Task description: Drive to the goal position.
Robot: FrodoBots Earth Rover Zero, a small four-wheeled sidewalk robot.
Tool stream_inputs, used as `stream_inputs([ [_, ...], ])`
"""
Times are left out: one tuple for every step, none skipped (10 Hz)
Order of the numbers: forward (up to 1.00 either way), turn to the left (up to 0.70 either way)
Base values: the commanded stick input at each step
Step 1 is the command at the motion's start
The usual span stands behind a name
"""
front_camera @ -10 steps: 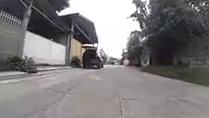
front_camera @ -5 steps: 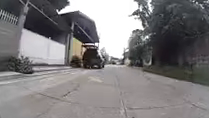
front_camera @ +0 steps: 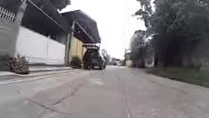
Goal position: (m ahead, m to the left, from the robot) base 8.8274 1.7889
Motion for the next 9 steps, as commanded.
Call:
stream_inputs([
  [0.7, 0.0],
  [0.7, -0.02],
  [0.7, -0.13],
  [0.7, -0.33],
  [0.7, -0.33],
  [0.7, -0.2],
  [0.7, -0.07],
  [0.7, 0.0],
  [0.7, 0.0],
])
